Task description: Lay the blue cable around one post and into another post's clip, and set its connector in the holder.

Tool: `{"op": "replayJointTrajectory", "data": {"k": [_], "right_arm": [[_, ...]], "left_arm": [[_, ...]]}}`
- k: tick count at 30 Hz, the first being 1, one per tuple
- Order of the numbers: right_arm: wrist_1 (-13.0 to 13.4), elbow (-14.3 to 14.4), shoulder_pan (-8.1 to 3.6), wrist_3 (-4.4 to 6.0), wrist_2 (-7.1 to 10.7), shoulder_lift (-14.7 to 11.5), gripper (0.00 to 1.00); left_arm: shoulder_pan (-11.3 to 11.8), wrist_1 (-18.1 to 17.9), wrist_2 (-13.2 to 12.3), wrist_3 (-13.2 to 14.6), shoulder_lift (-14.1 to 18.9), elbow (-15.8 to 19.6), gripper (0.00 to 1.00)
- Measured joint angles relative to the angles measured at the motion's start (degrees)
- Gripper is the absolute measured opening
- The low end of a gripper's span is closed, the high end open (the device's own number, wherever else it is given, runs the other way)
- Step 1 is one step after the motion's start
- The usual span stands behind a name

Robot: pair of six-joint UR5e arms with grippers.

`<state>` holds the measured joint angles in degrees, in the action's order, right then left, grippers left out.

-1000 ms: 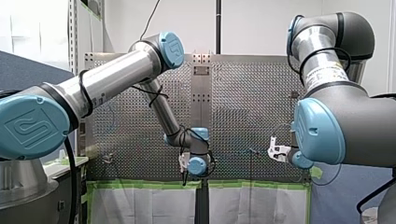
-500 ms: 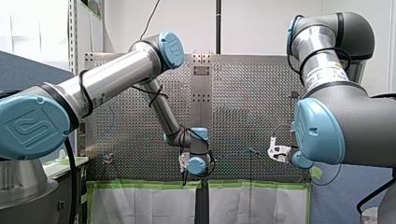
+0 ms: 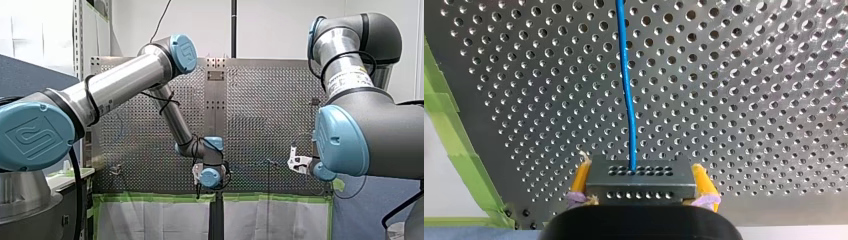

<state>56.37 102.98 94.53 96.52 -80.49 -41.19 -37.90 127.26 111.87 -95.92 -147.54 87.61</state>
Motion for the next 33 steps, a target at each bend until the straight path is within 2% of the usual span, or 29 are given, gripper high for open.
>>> {"op": "replayJointTrajectory", "data": {"k": [1,2,3,11,18,25,27,33], "right_arm": [[0.01,0.0,-0.02,0.0,-0.03,-0.01,0.0],[0.03,0.0,-0.06,0.0,-0.06,0.0,0.0],[0.04,0.0,-0.08,0.0,-0.08,0.0,0.0],[0.06,0.0,-0.22,0.0,-0.43,0.01,0.0],[0.03,0.0,-0.26,0.0,-0.63,0.01,0.0],[0.0,0.0,-0.27,0.0,-0.65,0.0,0.0],[0.02,0.0,-0.27,0.0,-0.65,0.0,0.0],[0.11,0.0,-0.27,0.0,-0.65,0.0,0.0]], "left_arm": [[0.0,0.05,0.01,0.01,0.01,0.0,0.14],[0.0,0.13,0.02,0.02,0.02,0.0,0.22],[0.0,0.17,0.03,0.02,0.02,0.0,0.25],[0.0,0.27,0.12,-0.21,0.02,-0.01,0.27],[0.01,0.22,0.02,-0.22,0.02,0.0,0.11],[0.0,0.04,-0.33,-0.23,0.01,-0.01,0.06],[0.0,0.03,-0.39,-0.23,0.0,0.0,0.0],[0.03,0.02,-1.37,0.07,0.01,-0.01,0.0]]}}
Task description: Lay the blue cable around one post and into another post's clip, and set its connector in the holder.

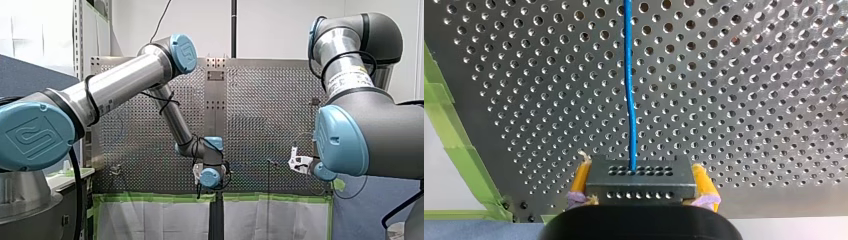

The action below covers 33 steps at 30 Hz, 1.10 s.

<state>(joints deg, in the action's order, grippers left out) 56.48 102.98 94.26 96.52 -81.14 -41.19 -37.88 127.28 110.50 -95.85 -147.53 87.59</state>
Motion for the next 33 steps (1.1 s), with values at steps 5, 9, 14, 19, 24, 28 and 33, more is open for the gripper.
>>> {"op": "replayJointTrajectory", "data": {"k": [5,9,14,19,24,28,33], "right_arm": [[-0.06,-0.01,-0.1,0.0,0.0,0.01,0.0],[-0.18,-0.02,-0.23,0.0,0.0,0.01,0.0],[-0.22,-0.04,-0.61,0.03,-0.29,0.01,0.0],[-0.86,-0.49,-1.45,0.14,-1.8,0.0,0.0],[-2.82,-1.25,-2.37,0.12,-3.83,-0.01,0.0],[-3.82,-1.38,-3.22,0.47,-5.29,-0.01,0.0],[-4.09,-1.58,-4.1,0.69,-6.01,-0.01,0.0]], "left_arm": [[0.03,0.02,-0.77,0.18,0.01,-0.01,0.0],[-0.43,-0.36,-0.9,0.88,0.0,-0.01,0.0],[-1.78,-2.31,-0.98,1.32,-0.04,-0.02,0.0],[-2.85,-4.52,-0.88,0.37,-0.46,-0.41,0.0],[-3.92,-4.11,-0.78,-0.17,-2.49,-2.45,0.0],[-4.79,-2.92,-0.8,-0.57,-4.46,-4.43,0.0],[-5.84,-1.92,-0.89,-1.02,-6.88,-7.0,0.0]]}}
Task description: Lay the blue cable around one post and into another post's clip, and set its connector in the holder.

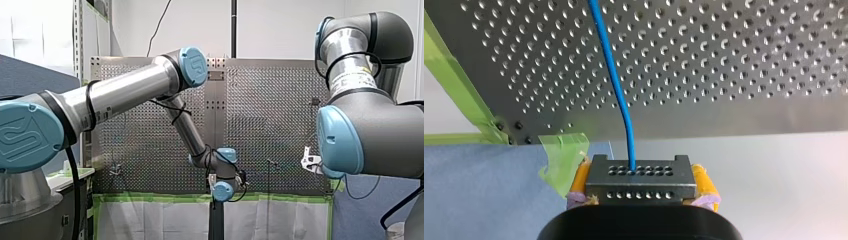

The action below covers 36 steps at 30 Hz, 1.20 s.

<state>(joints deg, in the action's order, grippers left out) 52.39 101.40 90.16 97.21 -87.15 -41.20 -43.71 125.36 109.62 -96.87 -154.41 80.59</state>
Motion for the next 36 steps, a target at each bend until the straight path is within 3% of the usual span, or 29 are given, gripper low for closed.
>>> {"op": "replayJointTrajectory", "data": {"k": [16,25,31,36], "right_arm": [[2.15,-0.77,-1.6,0.58,0.83,0.05,0.0],[4.52,-1.18,-2.73,0.68,5.07,0.43,0.0],[4.39,-1.89,-3.37,0.82,8.2,1.66,0.0],[4.87,-2.07,-3.95,2.06,11.14,2.12,0.0]], "left_arm": [[-2.78,2.63,0.12,-1.51,-0.74,-5.86,0.0],[-2.69,2.83,0.86,-1.49,-0.75,-6.18,0.0],[-2.38,2.72,0.96,-0.73,-0.74,-6.27,0.0],[-2.14,2.66,0.87,-0.52,-0.88,-6.49,0.0]]}}
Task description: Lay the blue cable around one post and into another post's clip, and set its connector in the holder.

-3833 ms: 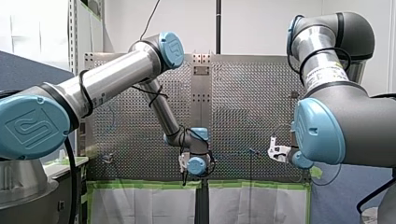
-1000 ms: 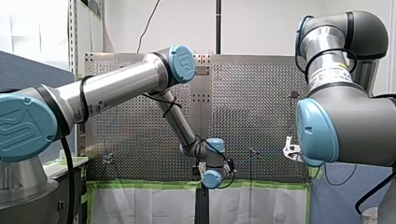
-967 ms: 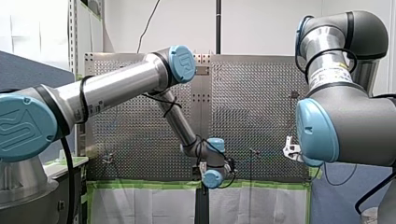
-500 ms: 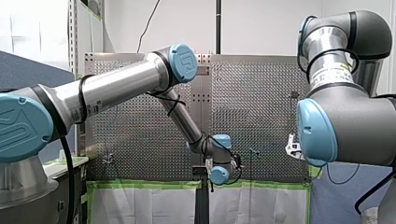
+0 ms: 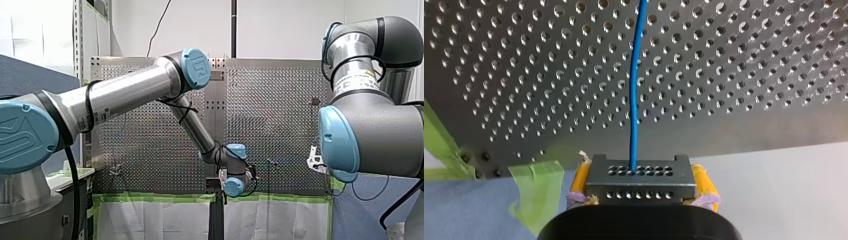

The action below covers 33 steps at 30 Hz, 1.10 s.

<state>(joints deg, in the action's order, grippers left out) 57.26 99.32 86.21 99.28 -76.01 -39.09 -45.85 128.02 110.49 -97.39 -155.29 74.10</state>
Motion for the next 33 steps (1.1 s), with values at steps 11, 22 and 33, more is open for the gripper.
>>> {"op": "replayJointTrajectory", "data": {"k": [11,22,33], "right_arm": [[0.99,-0.37,-0.74,1.47,3.11,1.61,0.0],[1.26,-0.73,-1.21,1.94,3.17,3.03,0.0],[1.16,-0.9,-1.14,1.75,3.18,3.12,0.0]], "left_arm": [[1.15,2.74,-0.04,-0.32,-3.0,-3.22,0.0],[4.02,3.15,-1.09,-1.8,-3.63,-3.65,0.0],[5.24,3.13,-2.21,-1.8,-3.65,-4.09,0.0]]}}
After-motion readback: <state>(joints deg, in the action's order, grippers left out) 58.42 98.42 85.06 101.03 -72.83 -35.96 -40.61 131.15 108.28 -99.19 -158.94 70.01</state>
